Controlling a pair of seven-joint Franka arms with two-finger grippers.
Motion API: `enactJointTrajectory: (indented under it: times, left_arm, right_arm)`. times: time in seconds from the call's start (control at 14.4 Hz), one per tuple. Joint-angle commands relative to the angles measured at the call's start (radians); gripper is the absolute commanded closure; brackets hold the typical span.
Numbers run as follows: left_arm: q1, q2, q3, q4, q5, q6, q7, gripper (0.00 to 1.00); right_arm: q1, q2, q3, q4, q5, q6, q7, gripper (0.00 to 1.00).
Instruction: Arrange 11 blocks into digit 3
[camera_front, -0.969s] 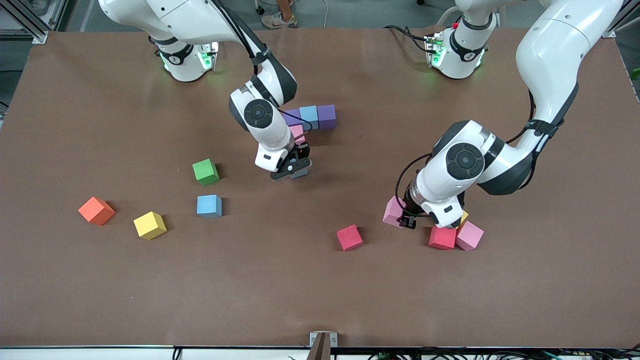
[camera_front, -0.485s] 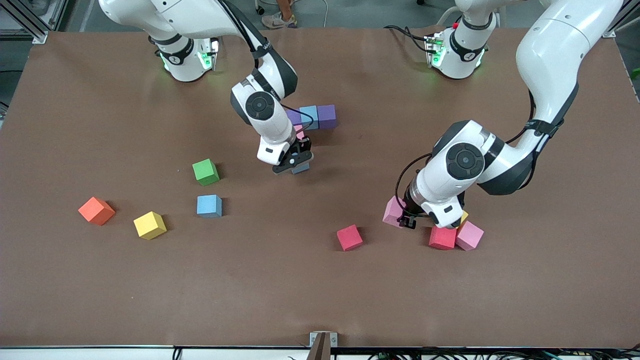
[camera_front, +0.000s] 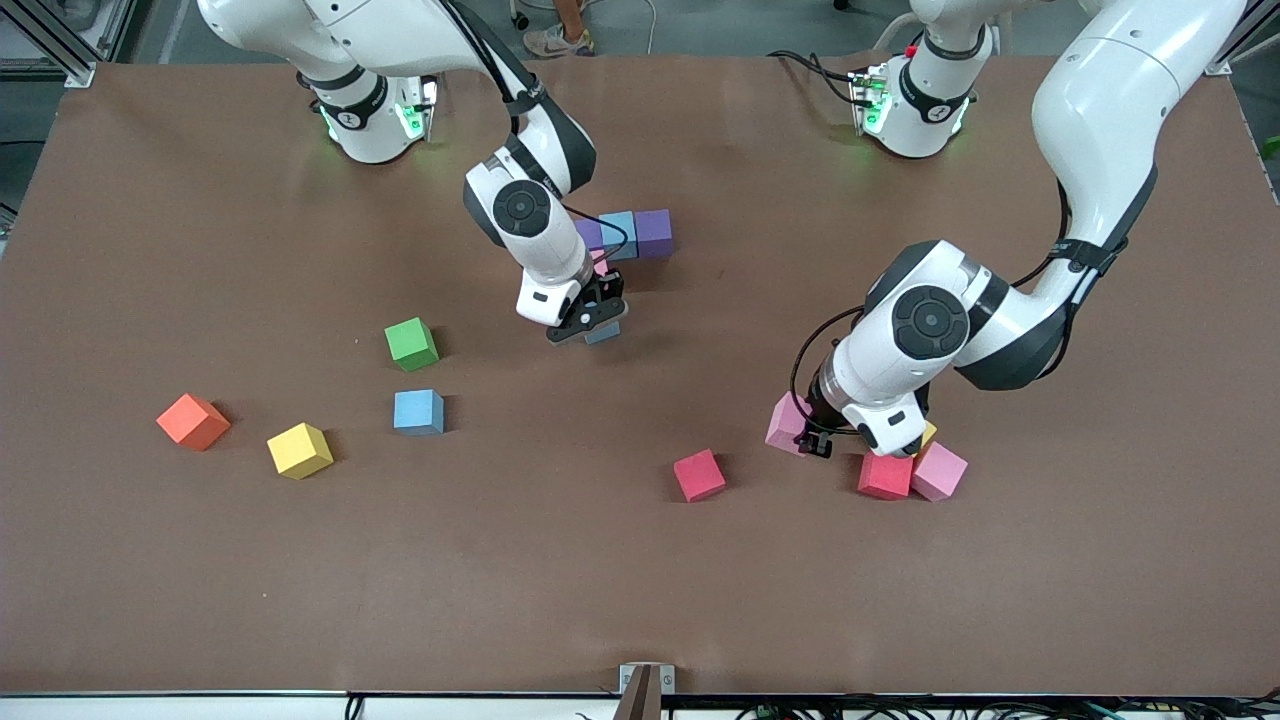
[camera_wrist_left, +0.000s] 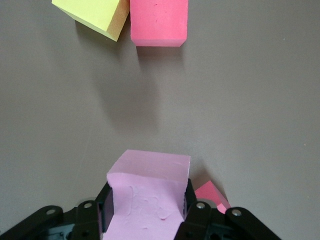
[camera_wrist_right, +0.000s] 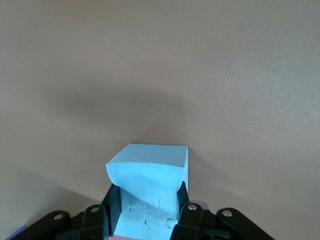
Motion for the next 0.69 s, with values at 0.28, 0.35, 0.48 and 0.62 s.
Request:
enactJointTrajectory:
  times: [0.28,0.35,0.48,0.62]
  left_arm:
    - [-0.006,0.009,0.0,0.017,0.012,0.001,0.005,0.93]
    - [-0.006,0.009,0.0,0.017,0.012,0.001,0.005,0.93]
    - [-0.006,0.009,0.0,0.015,0.01,0.001,0.004,0.93]
    - [-0.006,0.009,0.0,0.015,0.012,0.001,0.004,0.92]
  right_arm:
    - [0.013,-0.041,0.005,-0.061,0.031,0.009,-0.021,0.71]
    - [0.01,-0.044,0.022,-0.064,0.031,0.007,-0.02,0.71]
    - [0.009,-0.045,0.025,-0.07,0.031,0.009,-0.02,0.71]
    - [0.009,-0.045,0.025,-0.075,0.031,0.009,-0.02,0.71]
